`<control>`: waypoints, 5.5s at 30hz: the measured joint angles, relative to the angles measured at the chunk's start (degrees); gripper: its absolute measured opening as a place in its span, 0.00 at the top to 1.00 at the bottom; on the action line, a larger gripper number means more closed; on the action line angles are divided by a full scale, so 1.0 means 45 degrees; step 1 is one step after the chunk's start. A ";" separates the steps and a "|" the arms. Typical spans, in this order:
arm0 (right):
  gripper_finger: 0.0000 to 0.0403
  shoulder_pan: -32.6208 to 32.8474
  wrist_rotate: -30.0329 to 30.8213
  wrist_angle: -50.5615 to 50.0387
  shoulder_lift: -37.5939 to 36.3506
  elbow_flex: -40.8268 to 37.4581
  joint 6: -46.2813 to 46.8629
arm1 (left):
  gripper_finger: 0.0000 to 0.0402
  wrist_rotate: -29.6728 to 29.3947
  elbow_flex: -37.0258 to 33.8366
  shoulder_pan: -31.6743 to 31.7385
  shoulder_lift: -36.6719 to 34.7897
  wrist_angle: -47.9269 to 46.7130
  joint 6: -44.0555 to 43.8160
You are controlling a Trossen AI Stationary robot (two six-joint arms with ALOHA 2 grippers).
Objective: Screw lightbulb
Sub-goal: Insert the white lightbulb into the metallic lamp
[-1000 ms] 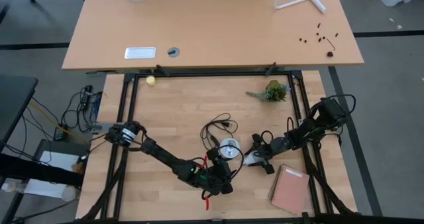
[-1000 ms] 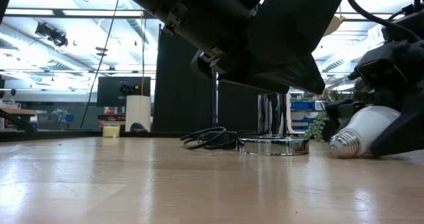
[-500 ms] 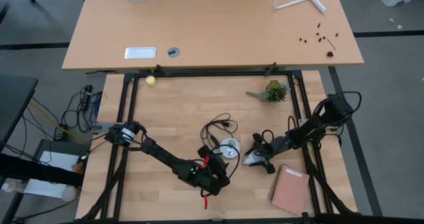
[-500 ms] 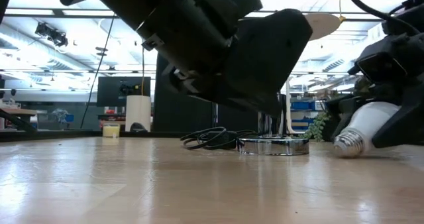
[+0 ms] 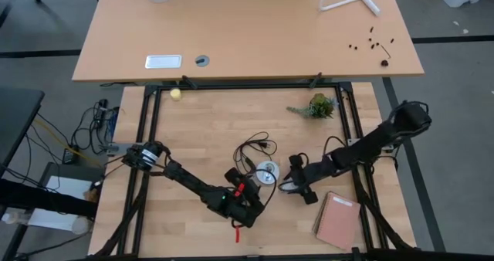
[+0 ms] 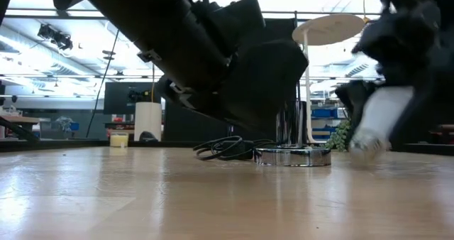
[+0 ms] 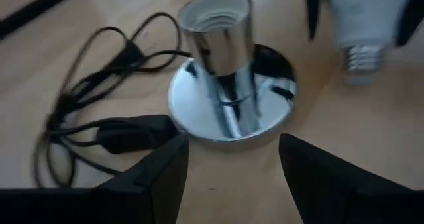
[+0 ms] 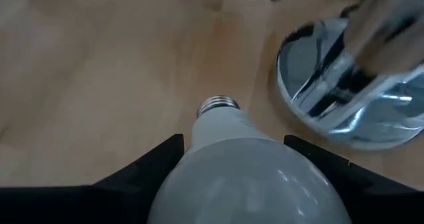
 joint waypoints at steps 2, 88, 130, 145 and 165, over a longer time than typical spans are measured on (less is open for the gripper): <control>0.34 -0.0005 0.0282 -0.1764 -0.0375 0.0963 -0.0246 | 0.41 -0.0393 0.0000 0.0000 0.0000 -0.0414 -0.0016; 0.34 -0.3671 -0.1385 -1.5658 0.2753 1.2472 -0.1469 | 0.55 0.7078 -0.5343 0.3905 0.1248 1.8387 1.0297; 0.34 -0.3555 -0.0420 -1.7829 0.6265 1.4789 -0.5090 | 0.55 0.7701 -0.5357 0.3921 0.1239 1.8269 0.9340; 0.34 -0.2891 -0.0037 -1.7623 0.6275 1.4759 -0.9436 | 0.55 0.8727 -0.5353 0.3915 0.1224 1.8156 1.0021; 0.34 -0.2918 -0.0524 -1.7153 0.6275 1.4691 -0.4606 | 0.55 0.9412 -0.5353 0.3881 0.1224 1.8152 0.9954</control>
